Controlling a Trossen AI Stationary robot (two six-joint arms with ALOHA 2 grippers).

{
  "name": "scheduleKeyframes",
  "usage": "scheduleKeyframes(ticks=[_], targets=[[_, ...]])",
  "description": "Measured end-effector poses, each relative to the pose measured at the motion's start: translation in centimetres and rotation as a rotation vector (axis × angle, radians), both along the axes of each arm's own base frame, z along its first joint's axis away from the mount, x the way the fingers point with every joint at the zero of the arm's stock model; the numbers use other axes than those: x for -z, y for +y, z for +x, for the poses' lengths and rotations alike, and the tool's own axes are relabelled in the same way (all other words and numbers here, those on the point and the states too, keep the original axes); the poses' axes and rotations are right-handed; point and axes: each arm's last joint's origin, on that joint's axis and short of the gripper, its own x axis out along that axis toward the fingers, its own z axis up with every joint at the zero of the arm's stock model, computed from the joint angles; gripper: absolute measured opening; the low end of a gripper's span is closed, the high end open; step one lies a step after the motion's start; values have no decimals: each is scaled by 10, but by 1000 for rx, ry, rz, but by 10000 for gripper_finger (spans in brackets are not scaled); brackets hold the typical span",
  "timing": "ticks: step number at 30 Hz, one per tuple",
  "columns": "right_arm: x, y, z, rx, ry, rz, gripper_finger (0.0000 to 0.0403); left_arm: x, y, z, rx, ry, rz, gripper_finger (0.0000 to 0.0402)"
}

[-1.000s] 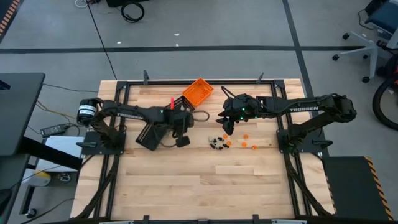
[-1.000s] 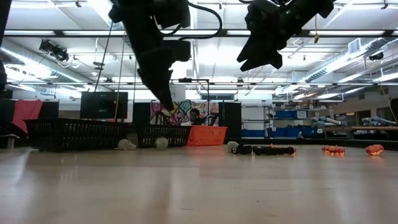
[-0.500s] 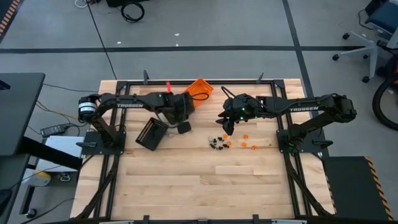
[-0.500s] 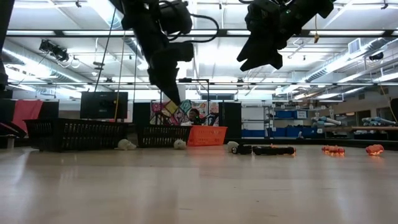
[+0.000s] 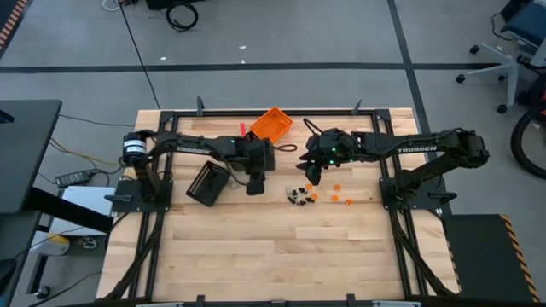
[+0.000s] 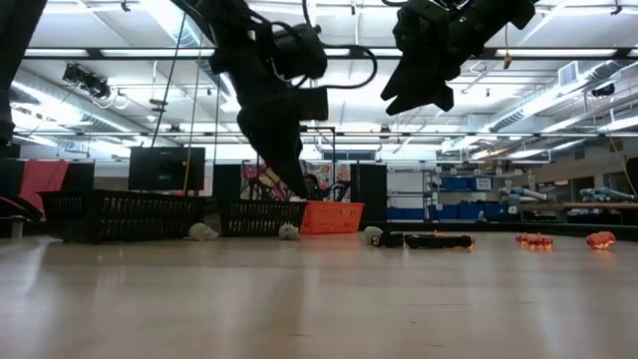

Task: Sort Halloween decoration
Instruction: Put the white skull toy into the top black bin

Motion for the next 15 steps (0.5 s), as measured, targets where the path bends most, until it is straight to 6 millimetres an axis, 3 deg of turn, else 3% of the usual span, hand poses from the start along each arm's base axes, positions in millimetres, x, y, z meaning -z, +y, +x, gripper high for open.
scheduleKeyframes(ticks=[7,15], targets=[[0,0,0,4,0,6,173,15,4,4,85,26,36,174],[0,0,0,4,0,7,173,30,15,4,127,77,33,178]])
